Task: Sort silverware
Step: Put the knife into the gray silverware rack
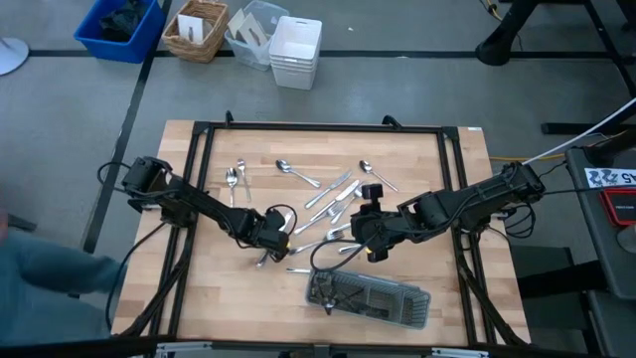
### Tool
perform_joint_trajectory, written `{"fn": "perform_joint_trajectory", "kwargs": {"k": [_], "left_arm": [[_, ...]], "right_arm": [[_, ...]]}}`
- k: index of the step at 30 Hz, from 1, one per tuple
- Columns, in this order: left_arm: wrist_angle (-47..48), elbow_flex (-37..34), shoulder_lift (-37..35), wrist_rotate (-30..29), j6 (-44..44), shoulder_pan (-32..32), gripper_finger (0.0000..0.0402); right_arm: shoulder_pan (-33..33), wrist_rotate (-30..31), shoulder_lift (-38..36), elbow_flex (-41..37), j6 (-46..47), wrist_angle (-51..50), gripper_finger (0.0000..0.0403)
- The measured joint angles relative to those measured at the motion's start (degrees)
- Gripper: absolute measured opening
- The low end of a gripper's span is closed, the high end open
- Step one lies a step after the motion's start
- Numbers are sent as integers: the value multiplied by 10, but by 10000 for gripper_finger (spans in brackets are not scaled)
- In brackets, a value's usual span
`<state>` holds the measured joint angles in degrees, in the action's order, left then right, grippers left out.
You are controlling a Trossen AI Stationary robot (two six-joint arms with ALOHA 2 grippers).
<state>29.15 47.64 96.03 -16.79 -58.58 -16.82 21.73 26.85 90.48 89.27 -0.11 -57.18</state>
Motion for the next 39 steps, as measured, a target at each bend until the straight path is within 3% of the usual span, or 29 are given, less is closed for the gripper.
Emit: {"fn": "perform_joint_trajectory", "kwargs": {"k": [17,39], "left_arm": [[42,3,7,25,56,17,30],[50,38,11,33,110,34,31]], "right_arm": [[0,-21,0,0,0,1,95],[0,-20,0,0,0,1,95]]}}
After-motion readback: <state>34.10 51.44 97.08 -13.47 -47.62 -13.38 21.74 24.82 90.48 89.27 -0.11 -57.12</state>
